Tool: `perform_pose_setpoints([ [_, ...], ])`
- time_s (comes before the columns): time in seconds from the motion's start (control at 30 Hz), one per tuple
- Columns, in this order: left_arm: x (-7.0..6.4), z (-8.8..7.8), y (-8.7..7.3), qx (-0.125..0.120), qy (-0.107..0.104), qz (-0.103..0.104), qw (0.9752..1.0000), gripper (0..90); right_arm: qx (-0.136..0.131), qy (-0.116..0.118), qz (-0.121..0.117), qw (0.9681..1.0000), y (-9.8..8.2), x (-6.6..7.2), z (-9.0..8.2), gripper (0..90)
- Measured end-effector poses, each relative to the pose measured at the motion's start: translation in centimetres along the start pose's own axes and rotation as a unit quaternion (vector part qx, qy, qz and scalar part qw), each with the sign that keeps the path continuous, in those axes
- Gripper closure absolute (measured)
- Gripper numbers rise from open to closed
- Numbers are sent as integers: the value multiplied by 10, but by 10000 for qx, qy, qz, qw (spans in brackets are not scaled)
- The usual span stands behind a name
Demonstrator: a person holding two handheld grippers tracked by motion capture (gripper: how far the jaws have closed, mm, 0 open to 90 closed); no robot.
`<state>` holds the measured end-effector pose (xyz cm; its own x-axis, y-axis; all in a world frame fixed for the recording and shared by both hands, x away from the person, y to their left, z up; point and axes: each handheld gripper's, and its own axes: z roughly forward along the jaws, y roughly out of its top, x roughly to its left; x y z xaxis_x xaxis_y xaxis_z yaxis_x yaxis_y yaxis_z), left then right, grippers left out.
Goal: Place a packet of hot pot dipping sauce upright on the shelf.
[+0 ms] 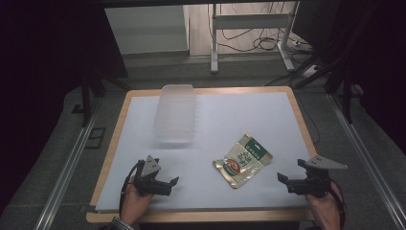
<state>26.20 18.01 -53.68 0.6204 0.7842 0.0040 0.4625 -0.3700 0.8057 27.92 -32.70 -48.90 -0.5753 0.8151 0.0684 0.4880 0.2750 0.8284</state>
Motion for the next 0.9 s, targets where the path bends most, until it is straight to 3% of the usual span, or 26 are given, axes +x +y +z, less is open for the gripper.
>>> perform_pose_setpoints([
  [0.9, -1, 1, 1, 24, 33, 53, 10000, 0, 228, 294, -218, 9991, 20, 1, 38, 21],
])
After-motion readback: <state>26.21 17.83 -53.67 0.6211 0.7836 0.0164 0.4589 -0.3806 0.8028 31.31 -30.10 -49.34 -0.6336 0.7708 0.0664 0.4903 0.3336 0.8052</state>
